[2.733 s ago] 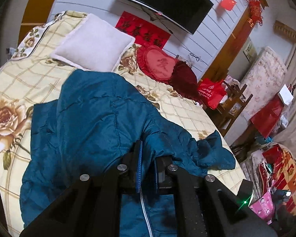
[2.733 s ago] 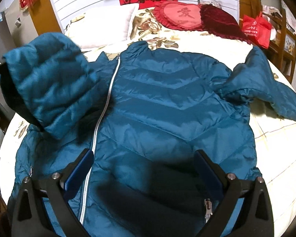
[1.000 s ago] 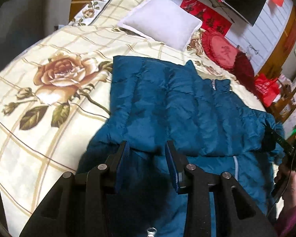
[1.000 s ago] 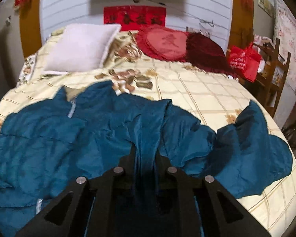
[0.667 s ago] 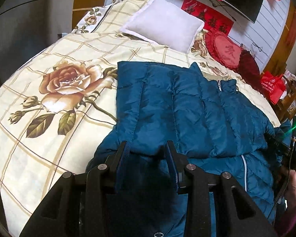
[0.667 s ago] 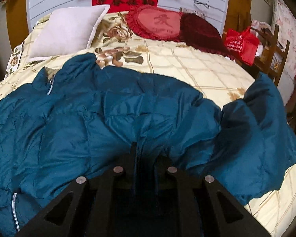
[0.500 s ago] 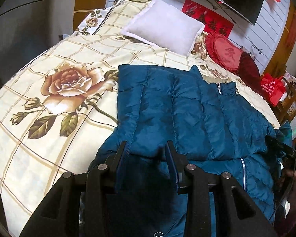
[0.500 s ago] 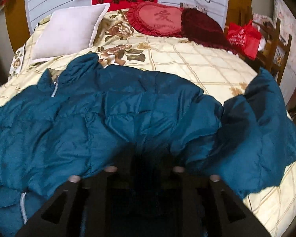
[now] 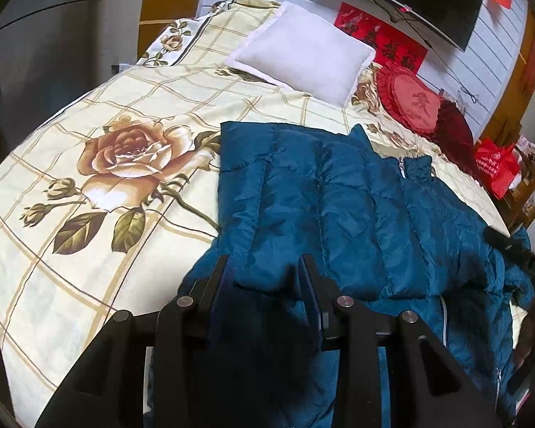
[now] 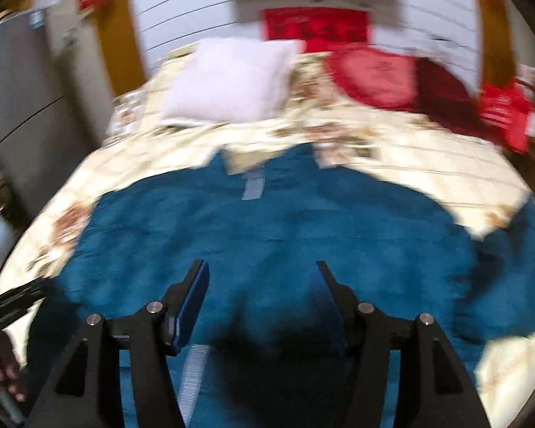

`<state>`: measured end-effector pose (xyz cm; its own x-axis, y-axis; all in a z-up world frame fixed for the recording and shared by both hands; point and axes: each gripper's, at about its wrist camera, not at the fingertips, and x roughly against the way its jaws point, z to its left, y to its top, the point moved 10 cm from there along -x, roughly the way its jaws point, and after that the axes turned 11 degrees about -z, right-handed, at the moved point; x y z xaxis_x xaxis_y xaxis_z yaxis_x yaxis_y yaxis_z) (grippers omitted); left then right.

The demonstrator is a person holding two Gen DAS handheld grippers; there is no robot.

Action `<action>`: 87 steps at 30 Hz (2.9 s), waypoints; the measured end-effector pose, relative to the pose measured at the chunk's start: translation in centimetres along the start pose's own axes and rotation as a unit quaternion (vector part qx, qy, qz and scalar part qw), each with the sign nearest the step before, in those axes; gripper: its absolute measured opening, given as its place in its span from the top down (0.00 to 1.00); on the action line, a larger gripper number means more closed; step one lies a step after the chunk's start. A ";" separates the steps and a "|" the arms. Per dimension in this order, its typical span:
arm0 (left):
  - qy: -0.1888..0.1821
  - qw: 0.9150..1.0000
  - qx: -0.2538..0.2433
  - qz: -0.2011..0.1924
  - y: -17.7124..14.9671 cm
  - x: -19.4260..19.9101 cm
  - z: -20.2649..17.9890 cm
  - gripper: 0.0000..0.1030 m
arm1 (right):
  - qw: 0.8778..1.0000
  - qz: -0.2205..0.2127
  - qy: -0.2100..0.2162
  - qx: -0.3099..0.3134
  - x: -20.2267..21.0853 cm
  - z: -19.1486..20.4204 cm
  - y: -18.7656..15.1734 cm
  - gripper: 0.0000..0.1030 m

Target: Fold large clothes

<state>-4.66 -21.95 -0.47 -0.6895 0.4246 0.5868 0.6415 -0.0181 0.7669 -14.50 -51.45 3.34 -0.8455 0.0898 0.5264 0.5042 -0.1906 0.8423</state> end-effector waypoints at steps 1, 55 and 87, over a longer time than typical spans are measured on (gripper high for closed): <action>0.001 1.000 0.003 0.001 0.1 -0.1 0.2 0.33 | 1.000 0.006 0.013 0.007 -0.7 1.5 -0.2 0.39; 0.014 0.997 0.063 0.049 0.5 -4.5 4.3 0.27 | 0.993 0.058 0.055 0.082 -17.0 10.3 5.0 0.20; 0.018 0.998 0.027 0.046 -0.3 -4.4 2.5 0.26 | 0.999 -0.008 -0.032 0.021 -2.0 -3.7 -1.0 0.28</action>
<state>-0.98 -21.56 -3.91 -0.6383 0.3904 0.6634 0.7187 -0.0065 0.6953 -13.96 -55.10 0.97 -0.8415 0.1559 0.5173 0.4982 -0.1468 0.8545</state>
